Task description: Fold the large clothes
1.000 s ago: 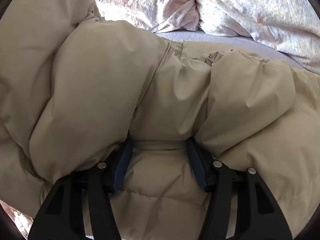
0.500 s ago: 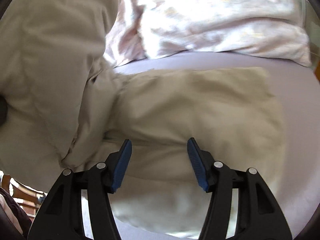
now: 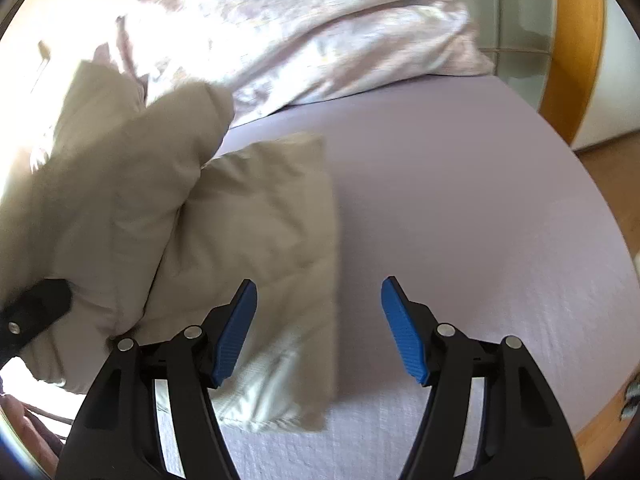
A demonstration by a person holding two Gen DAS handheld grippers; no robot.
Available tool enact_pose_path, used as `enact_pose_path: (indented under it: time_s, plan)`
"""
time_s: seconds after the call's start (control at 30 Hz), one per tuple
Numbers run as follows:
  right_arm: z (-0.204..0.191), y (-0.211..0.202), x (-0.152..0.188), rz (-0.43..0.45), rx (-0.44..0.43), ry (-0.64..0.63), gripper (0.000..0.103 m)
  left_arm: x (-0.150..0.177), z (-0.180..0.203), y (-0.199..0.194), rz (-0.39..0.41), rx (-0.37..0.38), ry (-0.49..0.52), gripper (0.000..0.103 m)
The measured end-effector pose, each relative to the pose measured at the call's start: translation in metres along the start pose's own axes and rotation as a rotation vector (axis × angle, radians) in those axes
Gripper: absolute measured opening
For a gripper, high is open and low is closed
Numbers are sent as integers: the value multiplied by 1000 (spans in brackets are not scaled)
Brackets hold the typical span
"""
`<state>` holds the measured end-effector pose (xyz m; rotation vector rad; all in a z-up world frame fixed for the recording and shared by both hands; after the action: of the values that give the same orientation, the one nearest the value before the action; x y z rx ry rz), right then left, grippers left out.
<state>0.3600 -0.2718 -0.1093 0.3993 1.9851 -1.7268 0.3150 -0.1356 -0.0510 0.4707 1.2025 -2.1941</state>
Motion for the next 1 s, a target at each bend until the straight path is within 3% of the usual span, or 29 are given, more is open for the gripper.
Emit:
enact_pose_path:
  time_s: [0.27,0.47,0.6,0.73,0.8,1.0]
  plan:
    - [50,-14,8,12,37,87,66,3,22,29,-50,-11,36,41]
    - [55,-24,-6,38,13,114,66,-3,30,12,-42,-17,46,62]
    - [41,-43,-23,78,-40,92,66,-19,36,-19,19,7,54,77]
    - [15,-62,-48,118,-124,66,66,-39,29,-50,94,-46,81,81]
    - [0,-67,-59,117,-166,51,66,-49,12,-62,121,-110,72,81]
    - [-46,-61,-82,62,-248,-1,66,-61,-39,-74,125,-234,7,81]
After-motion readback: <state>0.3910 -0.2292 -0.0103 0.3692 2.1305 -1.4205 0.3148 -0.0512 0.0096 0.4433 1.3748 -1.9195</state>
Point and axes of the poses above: each gripper's, at about its wrist camera, not at the fingertips, and y roughly the way its jaws point, z to its right, x to its underside, the point moved 4 cm from there along y, roughly the way its jaws point, and after that the axes turned 13 degrees about x, right-handed, at the moved point
